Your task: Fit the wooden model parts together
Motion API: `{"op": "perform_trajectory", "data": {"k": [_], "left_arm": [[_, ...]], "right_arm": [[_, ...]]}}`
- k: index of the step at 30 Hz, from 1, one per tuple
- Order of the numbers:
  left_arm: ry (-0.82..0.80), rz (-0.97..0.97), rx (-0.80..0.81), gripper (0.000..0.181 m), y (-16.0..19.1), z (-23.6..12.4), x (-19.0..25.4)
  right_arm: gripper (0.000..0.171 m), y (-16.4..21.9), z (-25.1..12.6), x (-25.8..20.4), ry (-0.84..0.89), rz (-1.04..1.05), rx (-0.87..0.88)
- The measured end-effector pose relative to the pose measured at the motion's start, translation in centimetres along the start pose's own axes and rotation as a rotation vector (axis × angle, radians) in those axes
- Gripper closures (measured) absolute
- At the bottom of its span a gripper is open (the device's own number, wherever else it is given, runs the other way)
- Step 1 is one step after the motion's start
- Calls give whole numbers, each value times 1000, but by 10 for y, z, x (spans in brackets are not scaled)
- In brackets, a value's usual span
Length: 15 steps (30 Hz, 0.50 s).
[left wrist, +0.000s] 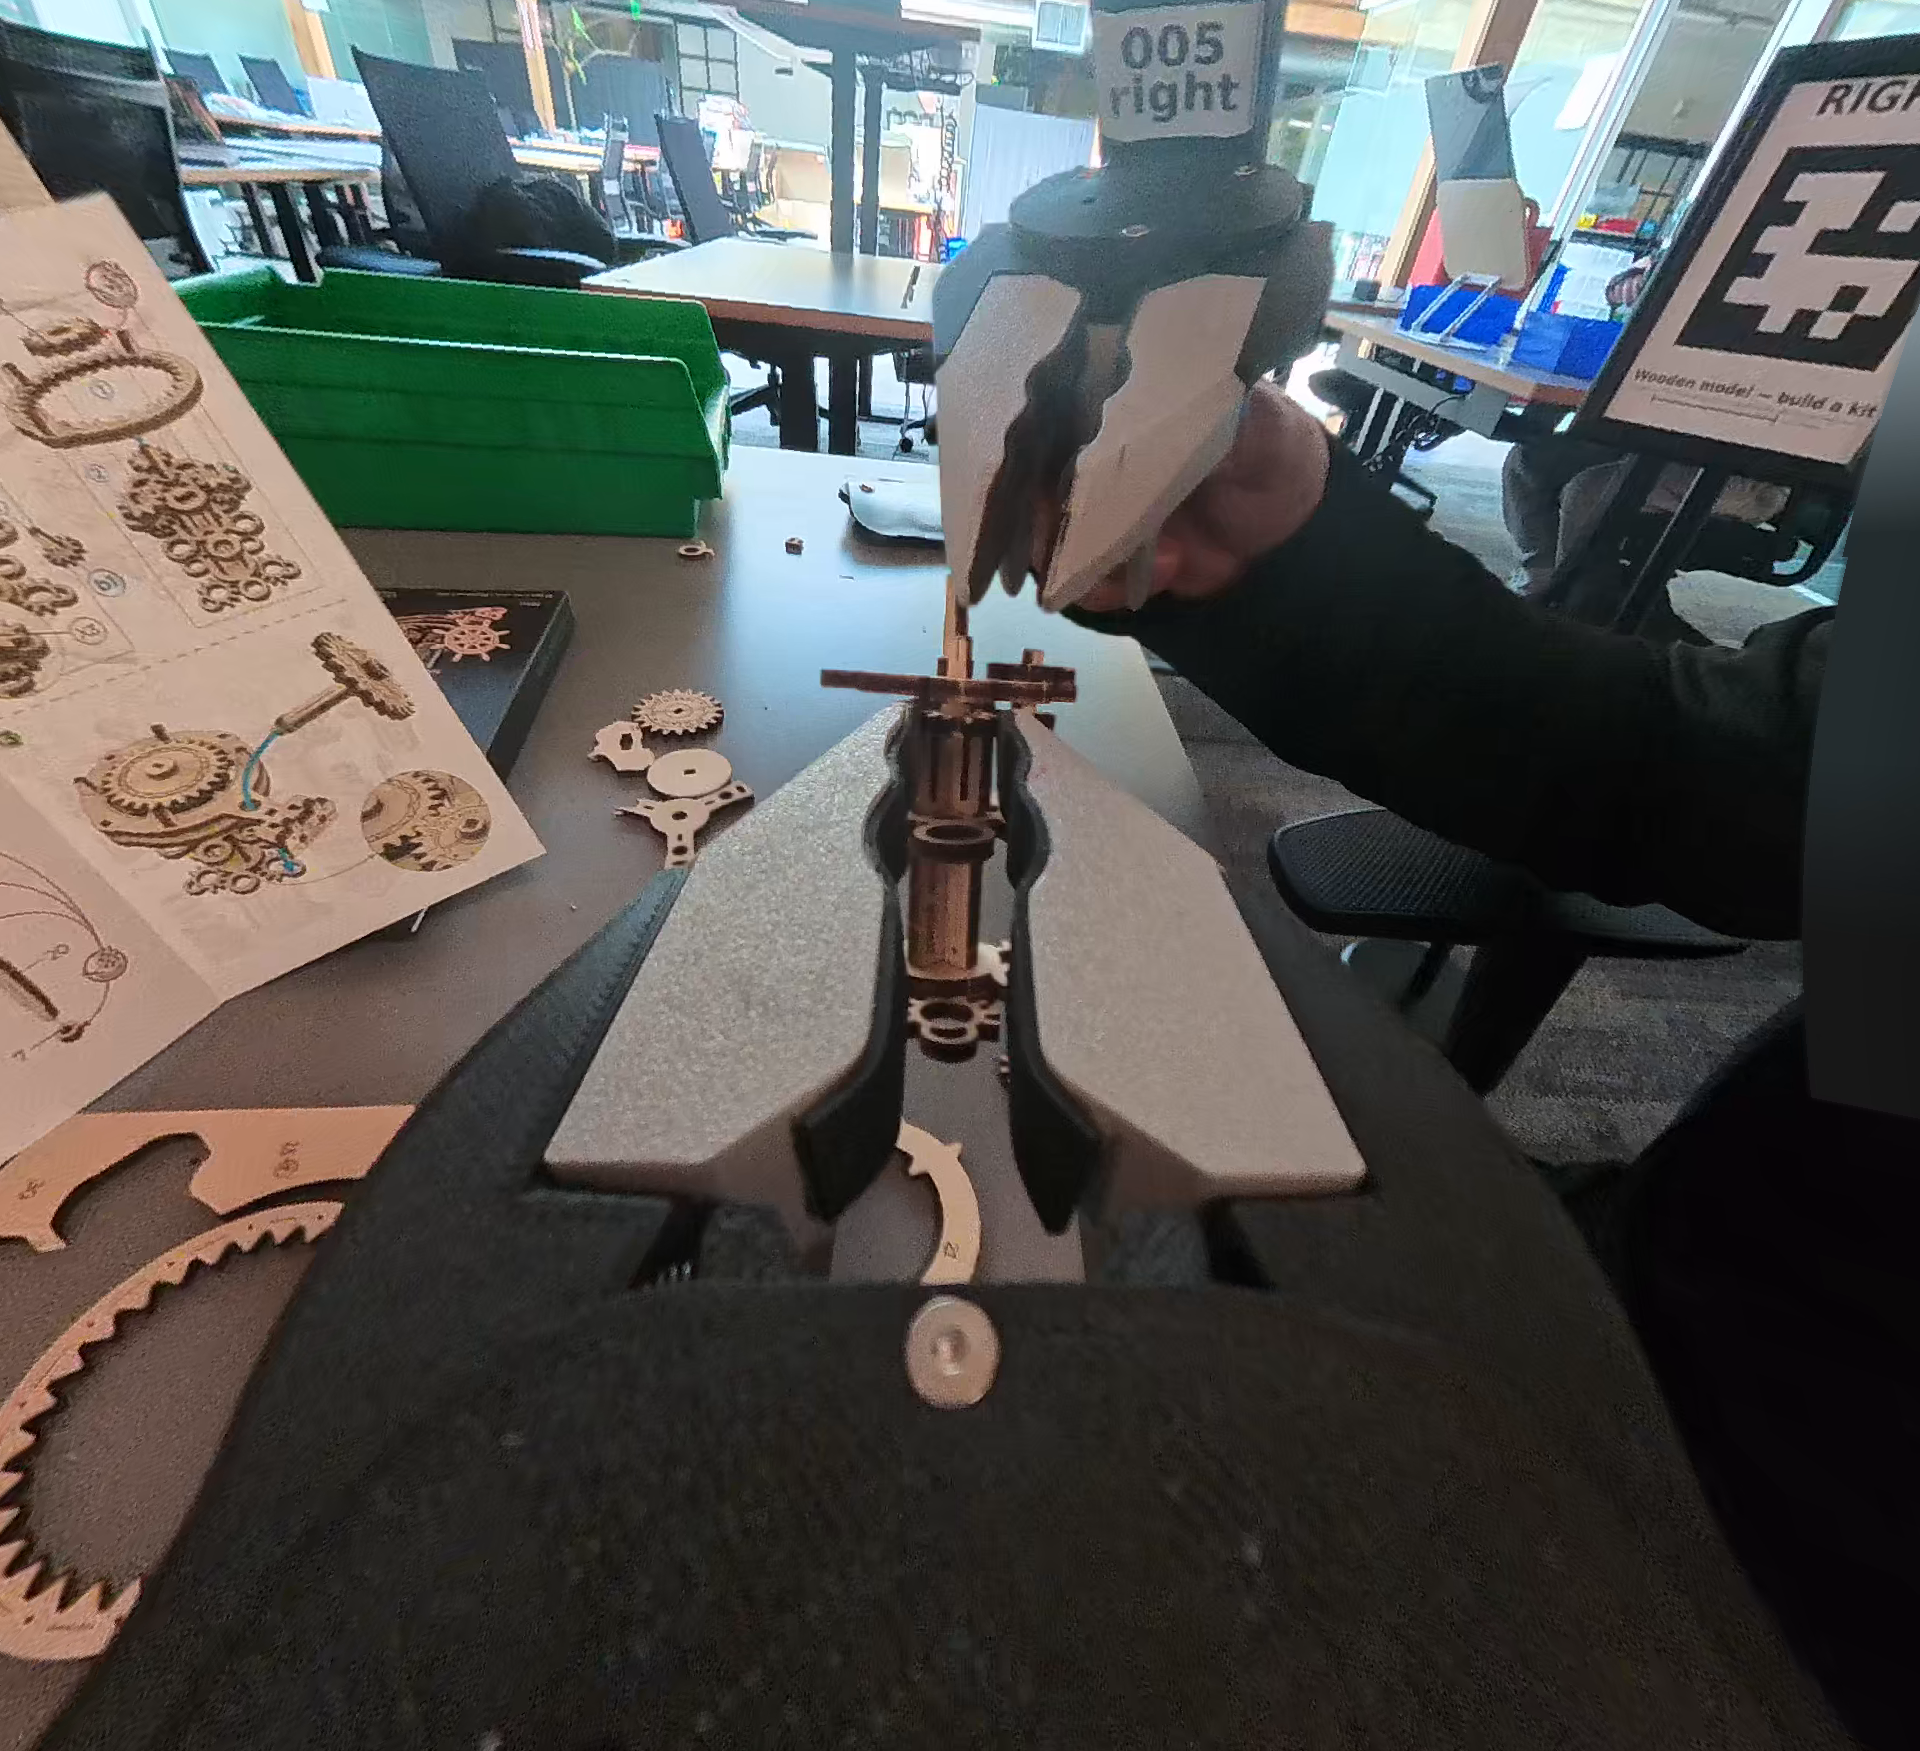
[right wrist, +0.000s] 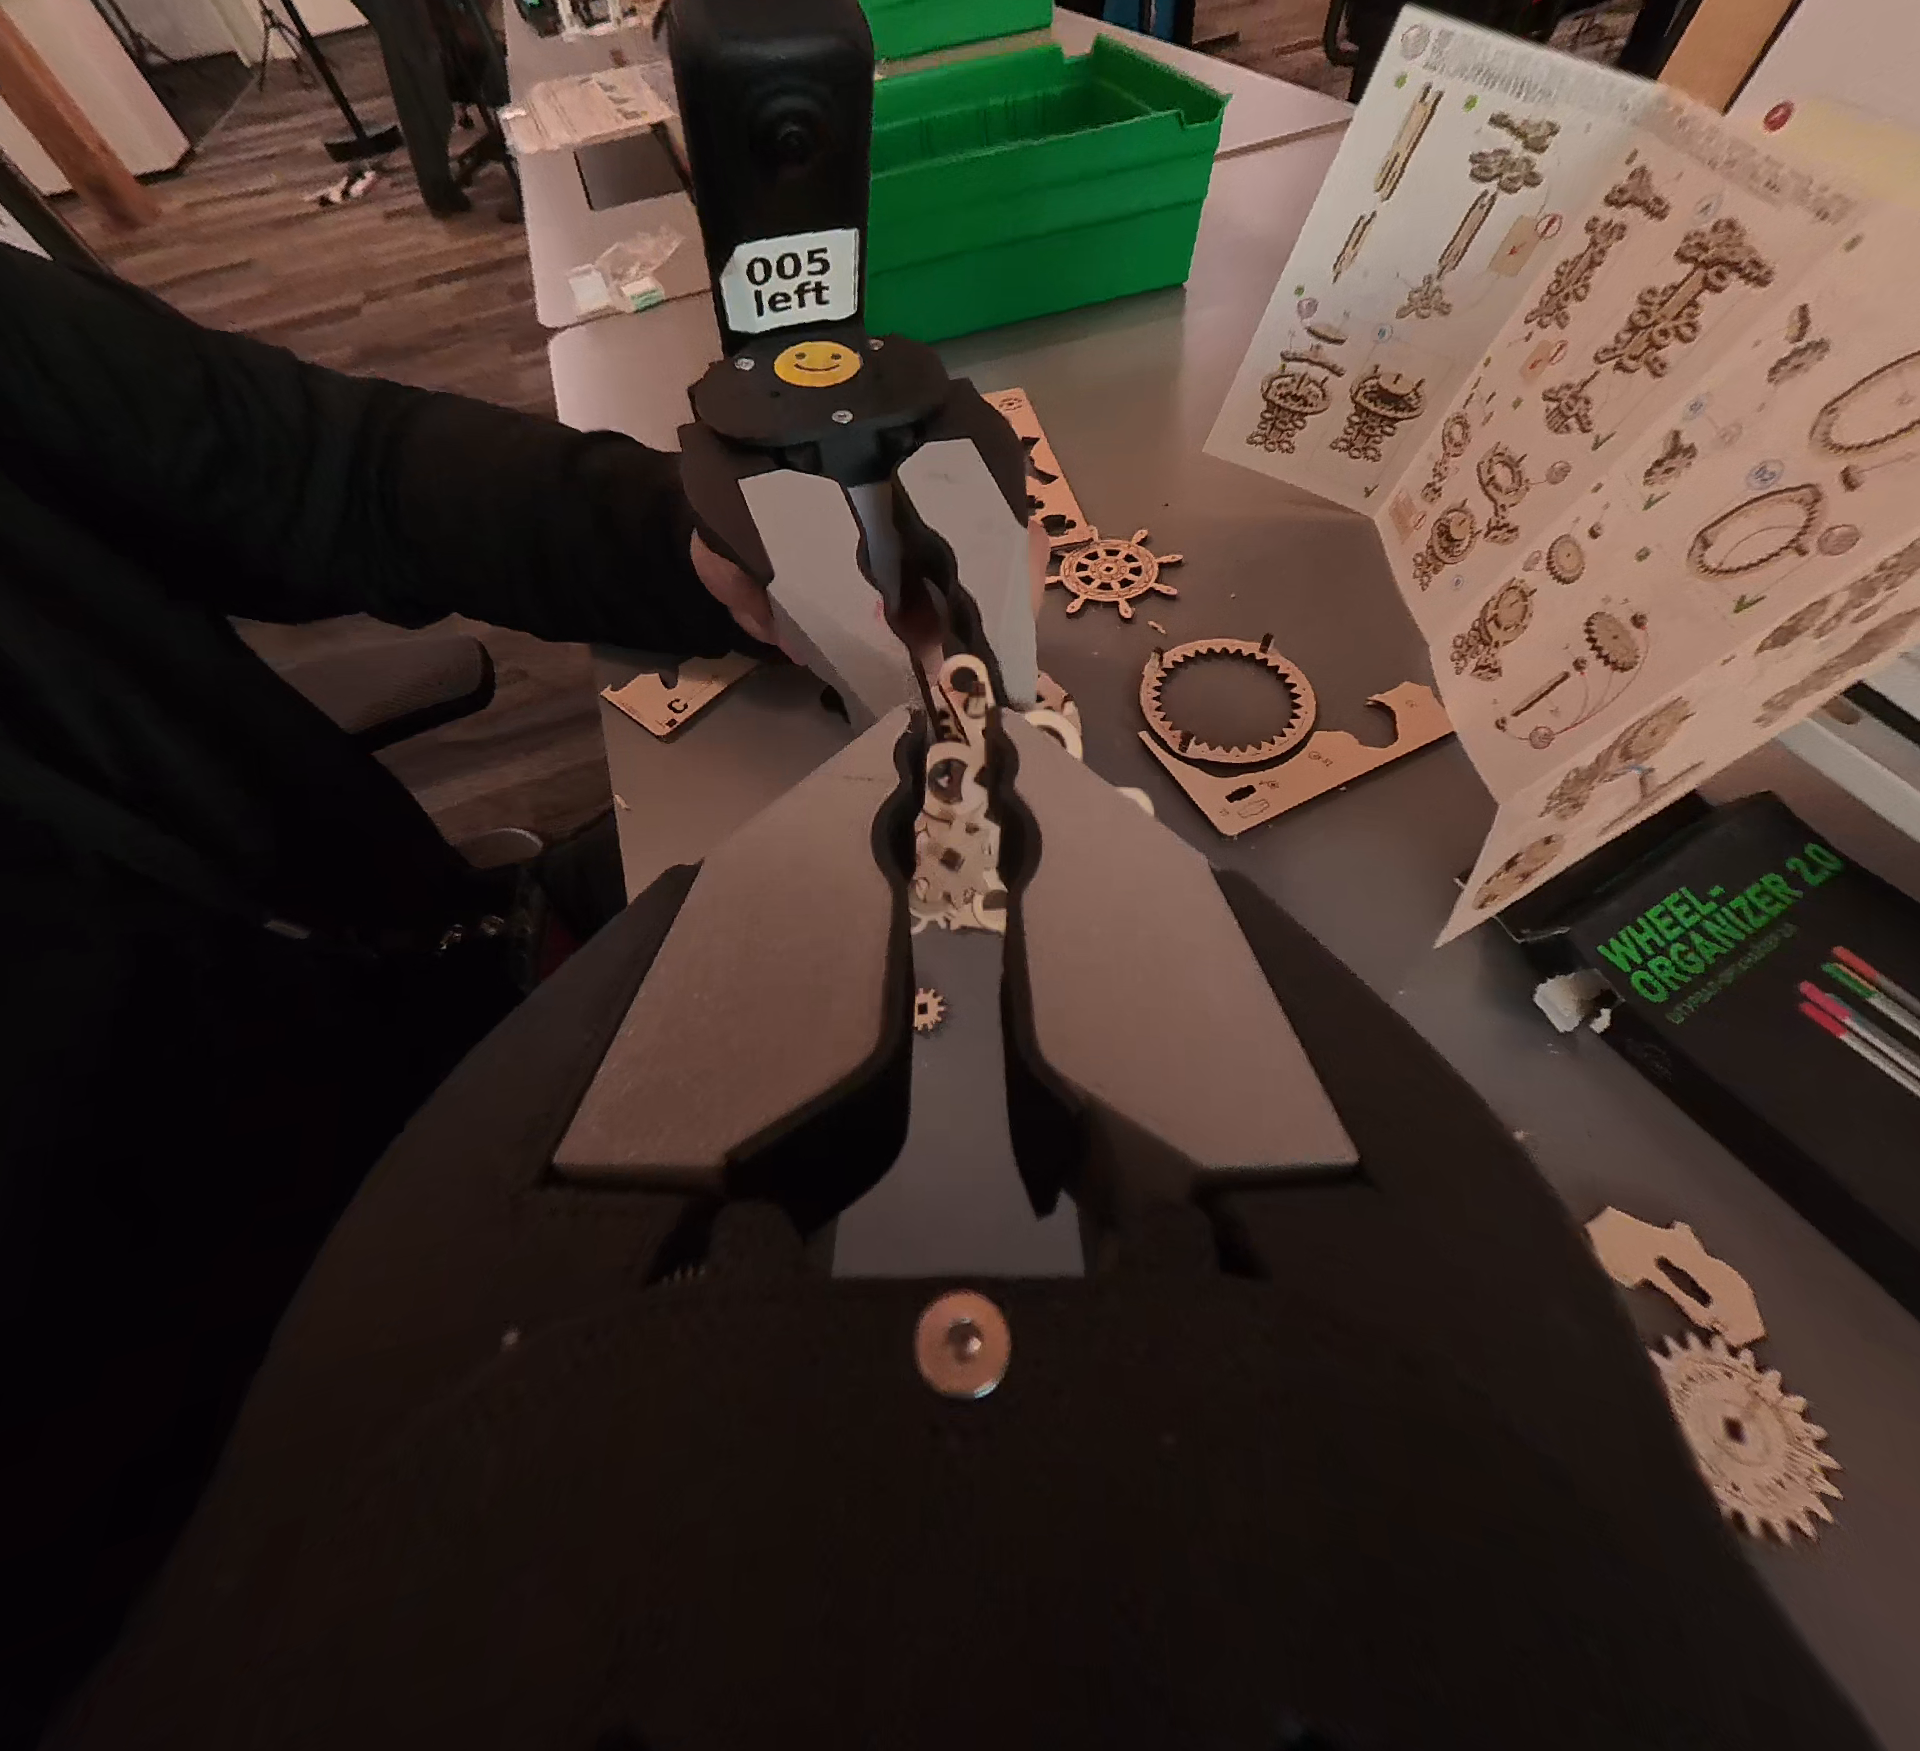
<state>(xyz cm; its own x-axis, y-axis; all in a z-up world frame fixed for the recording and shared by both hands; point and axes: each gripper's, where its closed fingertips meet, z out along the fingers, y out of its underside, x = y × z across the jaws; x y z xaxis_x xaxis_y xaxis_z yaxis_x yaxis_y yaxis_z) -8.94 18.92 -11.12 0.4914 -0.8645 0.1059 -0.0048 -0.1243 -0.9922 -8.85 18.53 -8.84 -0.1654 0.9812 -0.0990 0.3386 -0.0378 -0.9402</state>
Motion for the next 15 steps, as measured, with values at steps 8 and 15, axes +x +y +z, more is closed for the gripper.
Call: {"op": "perform_trajectory", "data": {"k": [8, 15], "left_arm": [[-19, 23, 73, 171, -13, -11, -7], [-31, 53, 48, 171, -9, -14, -10]], "right_arm": [[153, 47, -12, -1, 66, 64, -129], [150, 108, 19, -18, 109, 40, -330]]}}
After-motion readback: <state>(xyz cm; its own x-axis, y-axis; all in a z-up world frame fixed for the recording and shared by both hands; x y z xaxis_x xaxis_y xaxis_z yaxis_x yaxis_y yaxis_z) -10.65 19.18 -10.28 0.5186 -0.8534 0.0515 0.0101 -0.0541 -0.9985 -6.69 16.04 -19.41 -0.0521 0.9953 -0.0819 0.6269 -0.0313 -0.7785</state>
